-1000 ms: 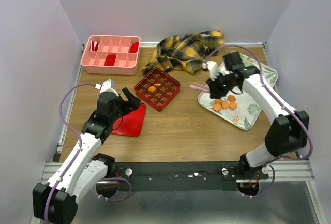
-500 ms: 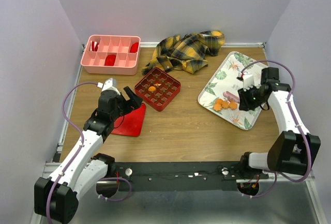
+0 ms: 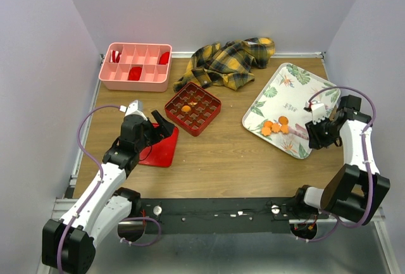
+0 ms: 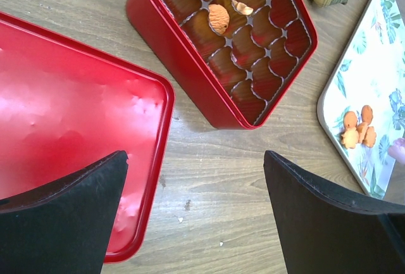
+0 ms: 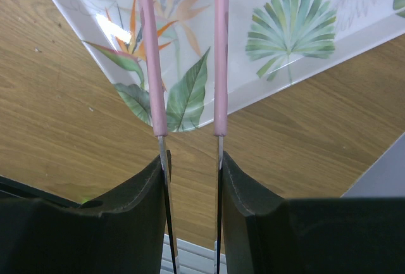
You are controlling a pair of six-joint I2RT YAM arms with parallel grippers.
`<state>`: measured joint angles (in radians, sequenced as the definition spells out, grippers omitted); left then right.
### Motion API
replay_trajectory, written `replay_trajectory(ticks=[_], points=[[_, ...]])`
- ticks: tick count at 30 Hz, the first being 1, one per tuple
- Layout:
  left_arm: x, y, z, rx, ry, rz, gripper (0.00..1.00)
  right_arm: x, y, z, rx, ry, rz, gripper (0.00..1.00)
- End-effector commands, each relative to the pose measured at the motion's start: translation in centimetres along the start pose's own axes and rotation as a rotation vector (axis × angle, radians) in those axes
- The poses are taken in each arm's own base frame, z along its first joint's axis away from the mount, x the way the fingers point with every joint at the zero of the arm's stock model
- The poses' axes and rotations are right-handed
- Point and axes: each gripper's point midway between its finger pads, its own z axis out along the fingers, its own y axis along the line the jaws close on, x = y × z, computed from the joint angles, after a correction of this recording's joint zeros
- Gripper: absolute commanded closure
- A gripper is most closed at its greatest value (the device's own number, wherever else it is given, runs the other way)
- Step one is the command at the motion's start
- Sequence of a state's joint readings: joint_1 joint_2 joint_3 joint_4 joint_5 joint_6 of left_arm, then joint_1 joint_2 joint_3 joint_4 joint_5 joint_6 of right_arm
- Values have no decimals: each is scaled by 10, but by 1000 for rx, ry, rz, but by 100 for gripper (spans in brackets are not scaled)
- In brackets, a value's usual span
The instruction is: Pack the cookies
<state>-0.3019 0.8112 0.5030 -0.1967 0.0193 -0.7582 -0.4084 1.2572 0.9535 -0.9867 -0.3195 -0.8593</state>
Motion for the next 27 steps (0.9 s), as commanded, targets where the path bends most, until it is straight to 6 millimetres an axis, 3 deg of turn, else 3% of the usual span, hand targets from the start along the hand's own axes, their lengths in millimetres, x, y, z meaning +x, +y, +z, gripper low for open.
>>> replay_trajectory(ticks=[1,10,27], points=[[-1,-4,-3,32,-11,-6,1,14,3,5,-15,44,-20,56],[0,-4,-2,34,-6,-6,1,25,-7,21,3,86,-46,54],[-2,-5,-3,33,-12,-11,1,5,-17,36,10,70,-88,53]])
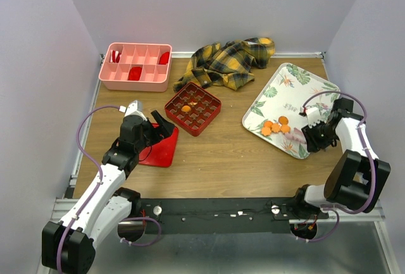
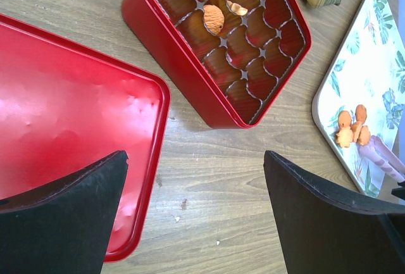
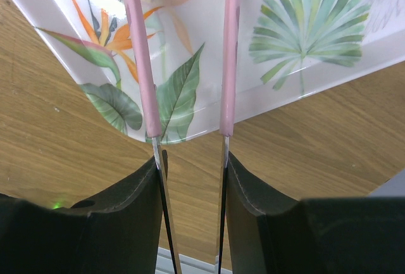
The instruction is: Pack the cookies
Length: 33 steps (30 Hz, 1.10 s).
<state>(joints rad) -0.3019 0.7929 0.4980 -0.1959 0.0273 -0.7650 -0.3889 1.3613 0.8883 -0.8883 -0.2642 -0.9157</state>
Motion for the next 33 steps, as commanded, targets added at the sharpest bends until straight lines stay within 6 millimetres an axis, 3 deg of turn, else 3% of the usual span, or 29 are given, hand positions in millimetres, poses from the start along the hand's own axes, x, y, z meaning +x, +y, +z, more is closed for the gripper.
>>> replay_trajectory(ticks=[1,15,20,27,33], points=[[-1,-2,-1,17,-6,-4,1,-14,-10,1,37,-13,-37,53],[-2,-2,0,15,-8,-3,1,-34,-12,5,47,-20,-78,53],[-3,-3,1,16,-7,-1,1,-35,-11,3,50,-24,-86,59],[-3,-4,2,18,-5,-1,1,-42,-12,-11,76,-58,-100,71],[-2,-4,4,21,-2,-1,1,-66,-7,-30,66,-133,-113,77]])
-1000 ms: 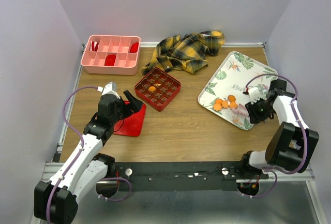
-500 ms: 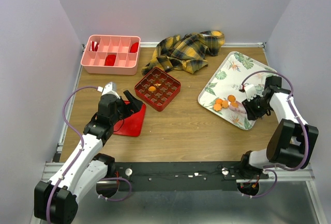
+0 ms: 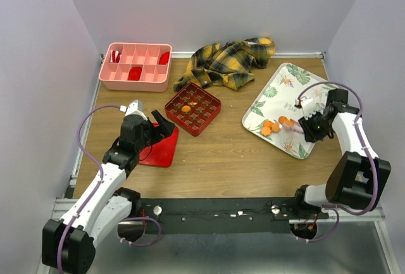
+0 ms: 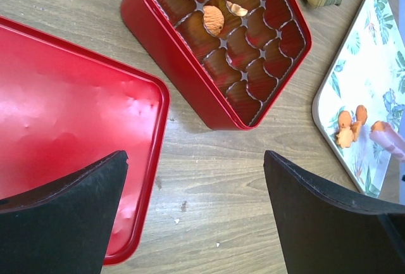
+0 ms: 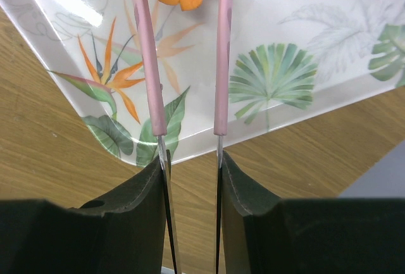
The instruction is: Pack the cookies
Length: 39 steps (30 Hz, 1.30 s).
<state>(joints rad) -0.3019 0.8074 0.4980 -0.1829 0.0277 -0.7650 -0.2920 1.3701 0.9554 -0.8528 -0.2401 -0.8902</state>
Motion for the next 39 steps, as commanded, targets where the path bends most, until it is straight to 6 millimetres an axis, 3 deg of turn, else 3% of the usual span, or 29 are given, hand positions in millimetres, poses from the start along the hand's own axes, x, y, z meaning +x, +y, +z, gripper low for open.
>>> replay_trajectory(ticks=[1,5,9,17,18,19,20,22,24,25,27,29,31,39], points=[[-2,-4,2,22,1,-1,1,-36,1,-24,7,-102,-37,77],[-2,-6,3,26,4,2,1,-72,17,-32,-34,-177,-102,77],[-3,-6,3,23,10,6,1,-125,33,-41,-63,-265,-193,77],[-6,-7,1,13,3,2,1,-229,100,-25,-171,-346,-393,77],[-6,-6,1,9,3,2,1,-237,107,-11,-192,-324,-405,77],[-6,-5,0,5,3,0,1,-250,120,-9,-204,-335,-439,77],[-7,-6,-1,6,-1,-1,1,-270,123,-16,-191,-366,-446,77],[-8,-5,-2,-4,-1,-2,1,-289,138,0,-219,-356,-472,76],[-10,-5,-3,-8,-11,-2,1,-316,143,-2,-205,-396,-467,76],[-10,-4,-3,-13,-9,-4,1,-319,152,15,-227,-370,-473,76],[-12,-4,-5,-16,-18,-4,1,-337,155,14,-217,-393,-471,76],[-11,-3,-7,-21,-16,-4,1,-342,161,29,-214,-371,-482,75],[-12,-3,-7,-22,-17,-5,1,-351,165,32,-205,-381,-495,75],[-11,-1,-2,-28,-12,-9,1,-351,164,58,-187,-343,-499,72]])
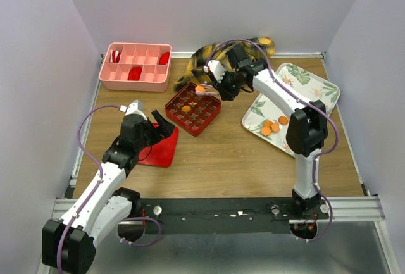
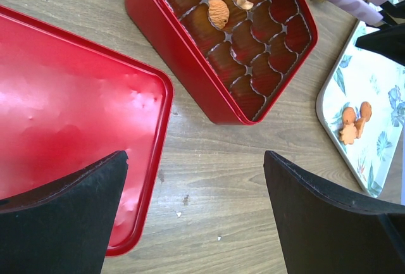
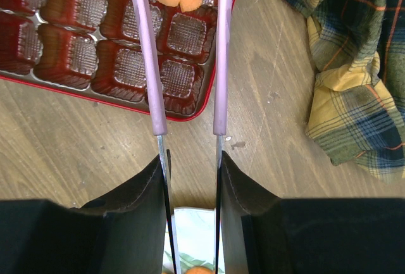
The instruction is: Pack the cookies
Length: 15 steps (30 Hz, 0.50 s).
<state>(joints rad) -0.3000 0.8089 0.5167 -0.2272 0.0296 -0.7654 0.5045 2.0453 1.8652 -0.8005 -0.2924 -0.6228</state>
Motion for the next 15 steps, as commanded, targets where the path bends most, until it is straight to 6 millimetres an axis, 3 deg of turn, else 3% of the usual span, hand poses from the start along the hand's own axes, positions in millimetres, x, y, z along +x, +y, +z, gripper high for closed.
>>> replay_trajectory(ticks=[1,15], points=[[-14,-4,2,-9,-34,-7,1,-9,-12,10,52,-6,-8,72],[-13,-3,0,-10,-33,-5,1,-2,-17,31,69,33,-23,61]])
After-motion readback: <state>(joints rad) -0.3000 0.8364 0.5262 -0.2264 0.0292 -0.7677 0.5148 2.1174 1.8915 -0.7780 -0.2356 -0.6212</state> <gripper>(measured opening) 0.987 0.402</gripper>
